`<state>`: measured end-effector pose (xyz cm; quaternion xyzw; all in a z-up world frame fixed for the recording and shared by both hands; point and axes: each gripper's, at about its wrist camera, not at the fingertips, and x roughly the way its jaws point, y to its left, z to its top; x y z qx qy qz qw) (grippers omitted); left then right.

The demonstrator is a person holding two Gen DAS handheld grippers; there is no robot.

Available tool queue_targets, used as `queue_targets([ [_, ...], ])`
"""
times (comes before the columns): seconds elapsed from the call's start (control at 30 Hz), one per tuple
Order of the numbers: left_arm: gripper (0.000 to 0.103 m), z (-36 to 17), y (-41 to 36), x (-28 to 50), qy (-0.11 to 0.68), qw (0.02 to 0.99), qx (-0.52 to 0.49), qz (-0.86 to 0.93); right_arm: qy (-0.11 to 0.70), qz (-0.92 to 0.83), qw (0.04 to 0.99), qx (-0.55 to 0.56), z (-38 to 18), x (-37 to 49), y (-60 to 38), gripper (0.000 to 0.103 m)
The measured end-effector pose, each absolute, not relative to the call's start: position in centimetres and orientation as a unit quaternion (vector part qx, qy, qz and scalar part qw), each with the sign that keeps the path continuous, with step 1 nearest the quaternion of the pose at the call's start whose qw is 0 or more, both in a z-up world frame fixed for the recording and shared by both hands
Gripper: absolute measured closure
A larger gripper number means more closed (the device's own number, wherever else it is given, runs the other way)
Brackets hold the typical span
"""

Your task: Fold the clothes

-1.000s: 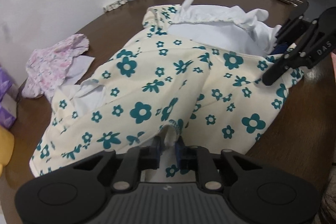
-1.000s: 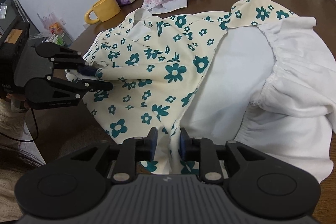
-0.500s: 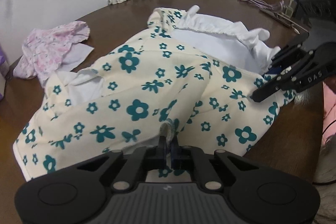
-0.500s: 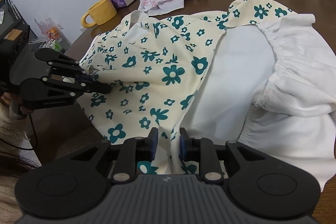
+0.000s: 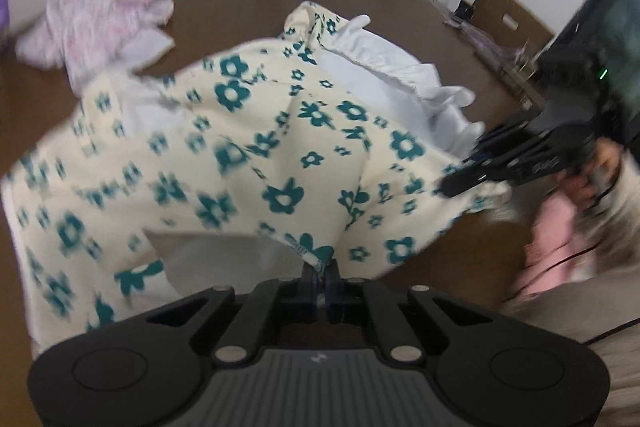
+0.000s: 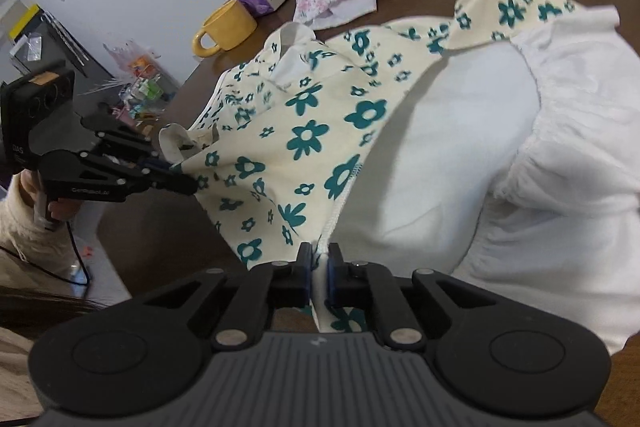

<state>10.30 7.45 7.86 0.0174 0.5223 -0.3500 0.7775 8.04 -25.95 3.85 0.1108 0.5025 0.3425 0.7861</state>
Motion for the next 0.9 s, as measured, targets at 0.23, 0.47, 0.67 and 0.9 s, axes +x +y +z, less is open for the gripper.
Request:
queue_targets([
  [0.23,0.092,7.0,7.4,9.8,0.506,0.800,0.048,-0.318,0.516,0.339,0.782,0.092,2.9,8.5,-26.0,0.093],
  [0.47,0.069,5.9,6.4,8.4,0.451,0.823,0.133,-0.319,0.478,0.289,0.829,0.017,3.6,6.0,-23.9,0.078],
  [0.67,0.069,4.5,5.8,8.4,0.450,0.810,0.134,-0.352,0.467,0.270,0.842,0.006,3.4,4.3,-22.7,0.069],
  [0.9,0.101,5.1,6.8,8.8,0.499,0.763,0.076,-0.405,0.476,0.310,0.823,0.007,3.5,4.8,-23.0,0.093],
])
